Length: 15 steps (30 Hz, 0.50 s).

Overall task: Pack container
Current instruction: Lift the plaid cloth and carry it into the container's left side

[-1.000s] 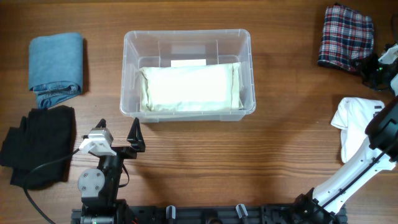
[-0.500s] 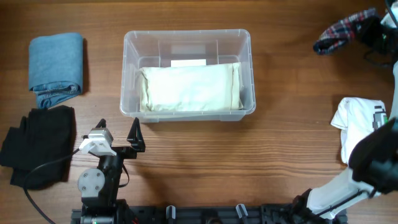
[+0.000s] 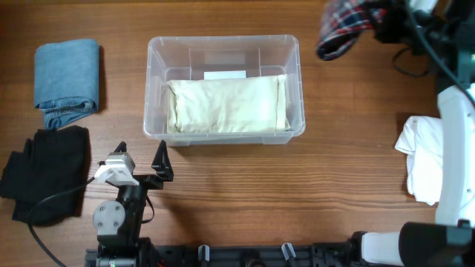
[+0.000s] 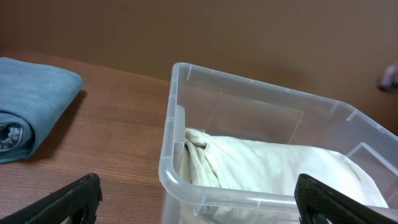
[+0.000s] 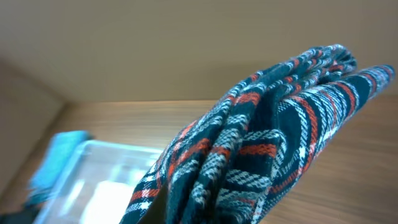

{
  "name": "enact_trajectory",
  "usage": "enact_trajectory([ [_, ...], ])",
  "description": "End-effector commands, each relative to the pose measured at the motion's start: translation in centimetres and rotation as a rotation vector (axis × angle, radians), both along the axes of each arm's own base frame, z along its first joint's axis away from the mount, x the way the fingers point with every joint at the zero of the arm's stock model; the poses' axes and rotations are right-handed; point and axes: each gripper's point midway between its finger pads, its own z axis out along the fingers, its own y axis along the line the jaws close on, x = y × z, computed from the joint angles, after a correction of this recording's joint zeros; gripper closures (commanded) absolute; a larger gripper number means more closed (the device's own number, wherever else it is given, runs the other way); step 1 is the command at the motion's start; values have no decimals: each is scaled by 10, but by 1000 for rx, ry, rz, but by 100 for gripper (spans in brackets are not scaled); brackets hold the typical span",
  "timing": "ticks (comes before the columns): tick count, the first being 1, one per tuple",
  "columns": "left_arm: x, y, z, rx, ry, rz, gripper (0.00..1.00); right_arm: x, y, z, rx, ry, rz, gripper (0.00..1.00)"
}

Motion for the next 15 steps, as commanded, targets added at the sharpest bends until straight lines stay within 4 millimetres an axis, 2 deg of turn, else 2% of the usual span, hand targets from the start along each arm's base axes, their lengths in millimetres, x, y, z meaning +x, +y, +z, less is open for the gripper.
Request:
enact_trajectory([
  [1, 0, 3, -2, -9, -1, 15, 0, -29, 59, 39, 97, -55, 138, 96],
  [3, 0, 3, -2, -9, -1, 15, 0, -35, 84, 45, 127, -55, 184, 96],
  [5, 0, 3, -2, -9, -1, 15, 0, -44, 123, 53, 154, -72, 258, 96],
  [8, 0, 3, -2, -9, -1, 15, 0, -49, 161, 54, 102, -107, 250, 96],
  [11, 0, 3, -2, -9, -1, 15, 0, -51, 185, 47, 48, -116, 221, 96],
  [15, 0, 3, -2, -9, -1, 15, 0, -52, 225, 20, -42, -100, 225, 96],
])
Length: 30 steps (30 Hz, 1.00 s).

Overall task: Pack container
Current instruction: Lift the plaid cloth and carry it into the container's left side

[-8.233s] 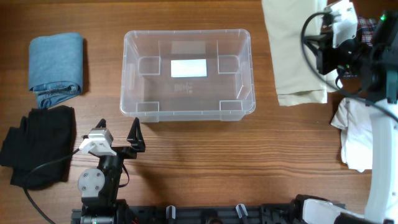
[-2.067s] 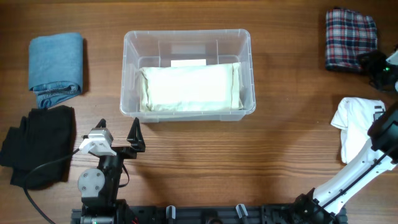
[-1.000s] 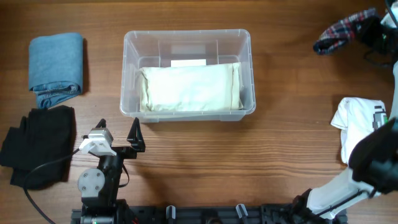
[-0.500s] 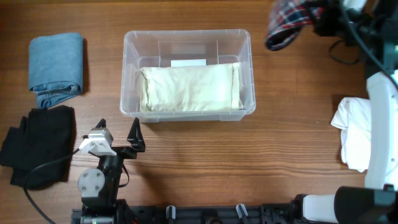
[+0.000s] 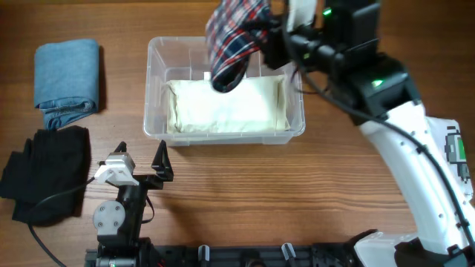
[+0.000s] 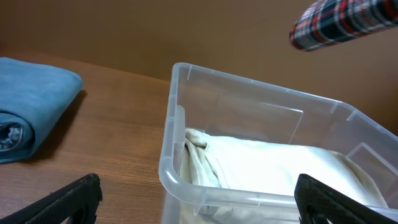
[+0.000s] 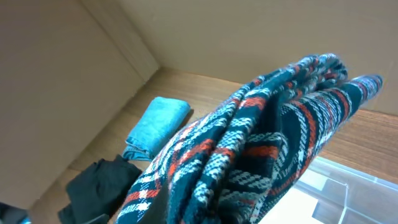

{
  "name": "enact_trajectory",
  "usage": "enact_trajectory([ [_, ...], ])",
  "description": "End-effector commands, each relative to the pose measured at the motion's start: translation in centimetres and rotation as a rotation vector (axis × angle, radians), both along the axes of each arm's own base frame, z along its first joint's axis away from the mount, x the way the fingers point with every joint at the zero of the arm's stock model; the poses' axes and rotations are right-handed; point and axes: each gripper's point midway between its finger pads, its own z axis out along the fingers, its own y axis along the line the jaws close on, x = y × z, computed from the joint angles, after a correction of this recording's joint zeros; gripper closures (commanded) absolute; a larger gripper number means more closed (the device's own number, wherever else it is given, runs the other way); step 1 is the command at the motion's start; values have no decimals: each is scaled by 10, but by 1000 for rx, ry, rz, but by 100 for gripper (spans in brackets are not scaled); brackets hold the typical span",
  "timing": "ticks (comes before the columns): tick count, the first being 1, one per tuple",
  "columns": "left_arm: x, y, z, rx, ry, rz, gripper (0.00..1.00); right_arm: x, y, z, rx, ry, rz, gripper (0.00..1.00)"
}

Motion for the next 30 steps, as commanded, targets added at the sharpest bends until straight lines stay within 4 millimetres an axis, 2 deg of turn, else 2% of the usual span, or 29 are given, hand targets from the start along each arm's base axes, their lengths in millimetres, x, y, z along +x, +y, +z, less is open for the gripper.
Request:
enact_trajectory([
  [1, 0, 3, -2, -9, -1, 15, 0, 12, 21, -19, -78, -27, -72, 96],
  [7, 0, 3, -2, -9, -1, 15, 0, 14, 90, -74, -110, 31, 16, 96],
  [9, 0, 3, -2, -9, -1, 15, 0, 20, 104, -91, -131, 28, 4, 96],
  [15, 0, 3, -2, -9, -1, 15, 0, 35, 126, -123, -144, 24, 18, 96],
  [22, 0, 3, -2, -9, -1, 15, 0, 33, 153, -154, -189, 15, 30, 96],
  [25, 0, 3, -2, -9, -1, 15, 0, 30, 168, -154, -205, -50, 63, 96],
  [30, 0, 3, -2, -9, -1, 15, 0, 30, 169, -155, -210, -56, 51, 96],
])
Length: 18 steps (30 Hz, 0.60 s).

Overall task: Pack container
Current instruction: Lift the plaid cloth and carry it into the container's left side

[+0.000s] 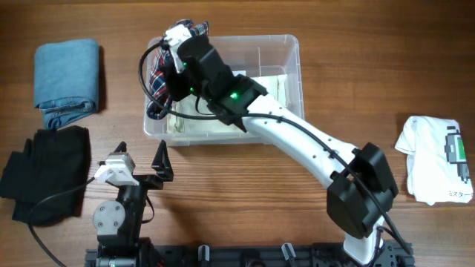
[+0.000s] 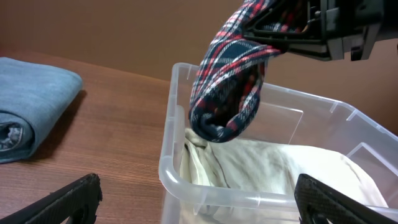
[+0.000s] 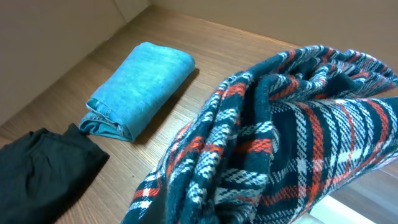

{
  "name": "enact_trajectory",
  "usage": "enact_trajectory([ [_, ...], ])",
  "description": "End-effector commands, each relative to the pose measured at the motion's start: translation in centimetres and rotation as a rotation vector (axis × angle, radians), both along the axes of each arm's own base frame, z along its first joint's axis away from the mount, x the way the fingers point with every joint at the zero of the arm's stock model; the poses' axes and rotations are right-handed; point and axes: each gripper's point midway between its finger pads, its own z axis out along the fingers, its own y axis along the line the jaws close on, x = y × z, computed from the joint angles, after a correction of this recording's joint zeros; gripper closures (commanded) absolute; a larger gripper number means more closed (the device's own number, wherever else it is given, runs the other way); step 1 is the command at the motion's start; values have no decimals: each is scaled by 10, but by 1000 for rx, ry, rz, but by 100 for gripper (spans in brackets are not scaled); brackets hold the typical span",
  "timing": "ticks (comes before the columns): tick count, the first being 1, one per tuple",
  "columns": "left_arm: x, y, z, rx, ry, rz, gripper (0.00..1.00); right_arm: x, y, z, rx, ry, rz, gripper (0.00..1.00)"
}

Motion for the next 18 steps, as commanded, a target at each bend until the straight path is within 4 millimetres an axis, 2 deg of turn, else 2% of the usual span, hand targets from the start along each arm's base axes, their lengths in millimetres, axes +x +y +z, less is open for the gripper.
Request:
enact_trajectory([
  [1, 0, 3, -1, -9, -2, 15, 0, 9, -5, 3, -17, -39, -28, 96],
  [7, 0, 3, -1, -9, -2, 15, 0, 3, -11, -29, -96, 37, -26, 96],
  [14, 0, 3, -1, -9, -2, 15, 0, -18, 4, -30, -87, 57, 119, 96],
  [18, 0, 3, -1, -9, -2, 15, 0, -32, 2, -43, -154, 70, 208, 96],
])
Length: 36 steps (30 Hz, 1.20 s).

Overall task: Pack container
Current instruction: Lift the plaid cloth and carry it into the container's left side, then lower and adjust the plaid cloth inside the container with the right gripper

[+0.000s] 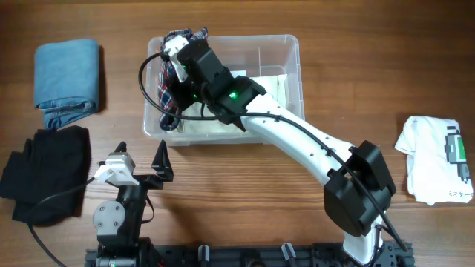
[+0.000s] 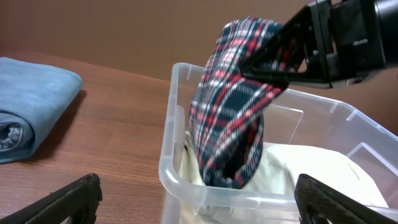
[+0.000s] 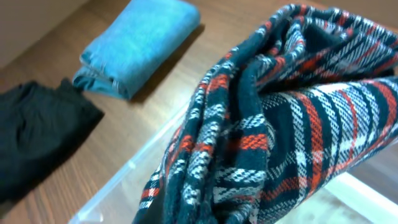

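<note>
A clear plastic container [image 1: 295,89] stands at the table's middle back with a folded cream cloth [image 1: 260,85] in it. My right gripper [image 1: 182,63] is shut on a plaid cloth [image 1: 169,89], which hangs down into the container's left end [image 2: 233,130] and fills the right wrist view [image 3: 267,130]. Its lower end reaches the cream cloth [image 2: 311,168]. My left gripper [image 1: 141,167] stands open near the front edge, its fingertips [image 2: 81,193] apart with nothing between them.
A folded blue cloth [image 1: 67,74] lies at the back left, a black cloth [image 1: 44,174] in front of it. A white printed shirt [image 1: 434,159] lies at the far right. My right arm [image 1: 297,148] stretches across the container's front right.
My right gripper has lowered the plaid cloth, which hung over the container's left rim and now hangs inside its left end. The left gripper has not moved.
My right gripper held the plaid cloth high at the back right. Then it held it above the container's middle. Then it was over the container's left rim, and now the cloth hangs inside onto the cream cloth.
</note>
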{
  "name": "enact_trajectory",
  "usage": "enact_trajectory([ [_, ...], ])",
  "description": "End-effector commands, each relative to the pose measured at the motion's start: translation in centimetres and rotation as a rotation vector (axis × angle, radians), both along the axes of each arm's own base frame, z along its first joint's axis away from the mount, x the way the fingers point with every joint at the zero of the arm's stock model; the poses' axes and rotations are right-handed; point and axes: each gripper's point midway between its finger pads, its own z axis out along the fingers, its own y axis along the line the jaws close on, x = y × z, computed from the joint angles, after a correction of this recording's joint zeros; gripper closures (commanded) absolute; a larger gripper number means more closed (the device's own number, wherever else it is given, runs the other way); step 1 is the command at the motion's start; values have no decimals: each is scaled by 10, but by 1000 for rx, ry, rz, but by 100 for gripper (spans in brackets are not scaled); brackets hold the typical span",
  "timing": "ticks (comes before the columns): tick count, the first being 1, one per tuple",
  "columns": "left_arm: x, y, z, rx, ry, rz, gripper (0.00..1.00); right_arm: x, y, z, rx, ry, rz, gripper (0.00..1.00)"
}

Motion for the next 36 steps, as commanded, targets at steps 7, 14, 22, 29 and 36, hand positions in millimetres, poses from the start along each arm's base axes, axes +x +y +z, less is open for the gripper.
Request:
enact_trajectory([
  [7, 0, 3, -2, -9, -1, 15, 0, -15, 3, 2, -139, -177, 262, 96],
  [14, 0, 3, -2, -9, -1, 15, 0, -15, 10, 32, -92, -264, 275, 96],
  [22, 0, 3, -2, -9, -1, 15, 0, -38, 34, 44, -57, -294, 324, 96],
  [29, 0, 3, -2, -9, -1, 15, 0, -44, 32, 35, -55, -215, 294, 96],
  [36, 0, 3, -2, -9, -1, 15, 0, -45, 31, 35, -56, -210, 292, 96],
])
